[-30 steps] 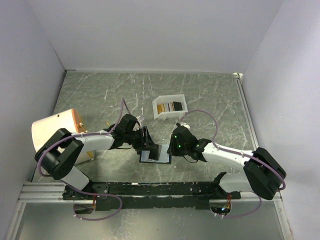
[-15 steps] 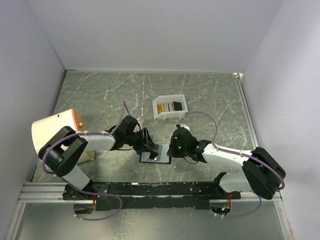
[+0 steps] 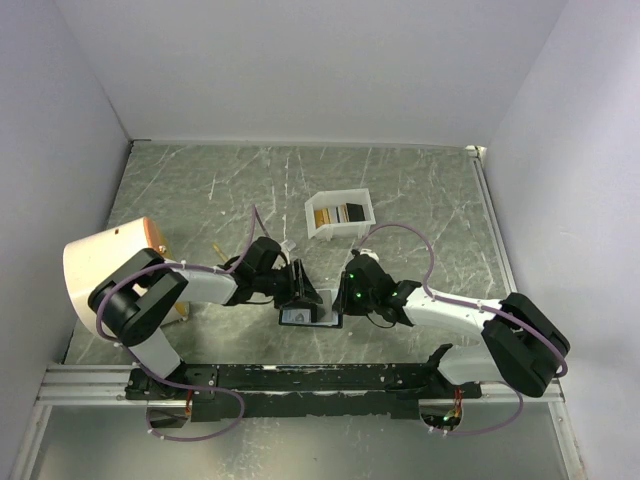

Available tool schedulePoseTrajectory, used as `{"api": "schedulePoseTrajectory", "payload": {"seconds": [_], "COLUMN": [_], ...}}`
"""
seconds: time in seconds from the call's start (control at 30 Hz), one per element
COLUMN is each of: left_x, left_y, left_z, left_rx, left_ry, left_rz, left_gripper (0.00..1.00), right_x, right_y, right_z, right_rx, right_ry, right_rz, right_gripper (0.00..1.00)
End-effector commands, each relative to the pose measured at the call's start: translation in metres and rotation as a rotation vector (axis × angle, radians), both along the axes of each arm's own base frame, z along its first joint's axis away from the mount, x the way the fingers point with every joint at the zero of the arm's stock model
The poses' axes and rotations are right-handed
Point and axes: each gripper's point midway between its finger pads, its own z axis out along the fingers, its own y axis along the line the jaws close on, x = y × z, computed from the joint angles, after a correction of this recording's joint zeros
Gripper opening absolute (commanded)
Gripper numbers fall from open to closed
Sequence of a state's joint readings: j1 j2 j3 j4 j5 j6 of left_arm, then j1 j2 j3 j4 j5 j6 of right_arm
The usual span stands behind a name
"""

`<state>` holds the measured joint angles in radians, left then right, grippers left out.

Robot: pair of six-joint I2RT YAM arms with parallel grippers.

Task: Put the credit cards into the card holder
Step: Insert the credit card into the card holder.

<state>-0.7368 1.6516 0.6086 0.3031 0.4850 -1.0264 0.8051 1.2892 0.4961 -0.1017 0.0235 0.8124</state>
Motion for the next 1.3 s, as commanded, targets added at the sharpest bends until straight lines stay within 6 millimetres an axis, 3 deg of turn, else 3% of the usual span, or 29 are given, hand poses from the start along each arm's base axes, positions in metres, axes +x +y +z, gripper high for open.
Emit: {"api": "schedulePoseTrajectory", "payload": {"seconds": [0.0,0.37,0.53,0.67,0.9,1.07,1.27], "left_x": [-0.006,-0.001,-0.003,0.003,0.018,0.019,0.017], "left_y": [-0.01,-0.029,-0.026,-0.017,0.018,0.04,0.047], "left_z": [0.002,0.026,0.024,0.029,0.036,0.026,0.015], "left_rx": [-0.058,-0.13,-0.108,-0.042,0.175,0.244,0.253], "left_ry": [0.015,-0.074,-0.064,-0.101,-0.167,-0.149,-0.126], "left_rz": [-0.022,-0.059,-0.049,-0.025,0.056,0.096,0.091], "left_gripper": [0.59,0.6,0.6,0.61,0.69,0.74,0.77], "right_x": [0.0,-0.001,-0.001,-0.001,-0.002,-0.001,0.0], "right_y": [0.0,0.005,0.003,-0.004,-0.006,-0.004,-0.004], "right_z": [-0.003,-0.004,-0.005,-0.005,-0.009,-0.007,-0.006], "right_rx": [0.014,0.037,0.022,-0.006,-0.02,-0.017,-0.017], "right_ry": [0.0,0.003,0.006,0.0,0.003,0.0,-0.002], "right_rz": [-0.01,0.01,0.009,-0.003,0.0,0.004,0.005], "right_gripper": [0.26,0.23,0.23,0.22,0.17,0.17,0.17]}}
